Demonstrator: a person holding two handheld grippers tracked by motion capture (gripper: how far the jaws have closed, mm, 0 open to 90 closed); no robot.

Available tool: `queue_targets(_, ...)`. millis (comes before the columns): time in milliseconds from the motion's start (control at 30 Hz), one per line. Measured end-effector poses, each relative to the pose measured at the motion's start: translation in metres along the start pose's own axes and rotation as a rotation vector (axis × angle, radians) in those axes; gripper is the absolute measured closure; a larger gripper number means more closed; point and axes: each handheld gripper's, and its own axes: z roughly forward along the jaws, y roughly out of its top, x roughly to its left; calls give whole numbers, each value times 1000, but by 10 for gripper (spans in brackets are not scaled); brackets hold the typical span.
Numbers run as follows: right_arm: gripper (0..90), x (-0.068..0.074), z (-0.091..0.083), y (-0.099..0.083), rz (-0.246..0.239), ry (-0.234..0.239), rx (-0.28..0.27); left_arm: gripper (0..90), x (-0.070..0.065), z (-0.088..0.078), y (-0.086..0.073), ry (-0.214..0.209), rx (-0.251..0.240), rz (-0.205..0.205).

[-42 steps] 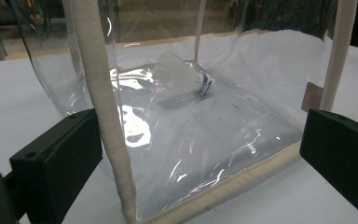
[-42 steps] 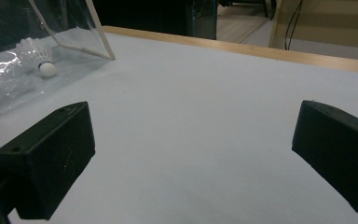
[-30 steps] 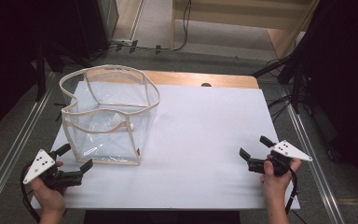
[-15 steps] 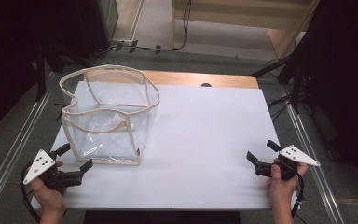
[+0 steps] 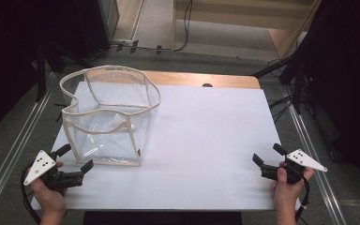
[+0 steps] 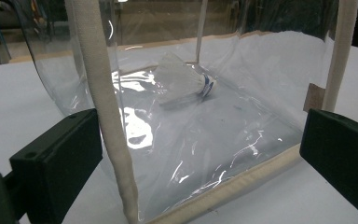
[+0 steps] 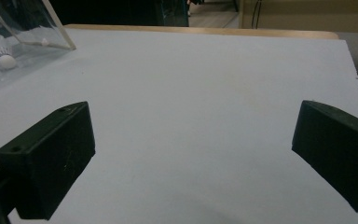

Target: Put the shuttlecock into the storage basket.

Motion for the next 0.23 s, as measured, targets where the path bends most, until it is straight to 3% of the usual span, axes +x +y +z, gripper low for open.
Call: queue_targets(233,0,0,2,-1,8,-33,7,0,1,1,0,-3,0,-1)
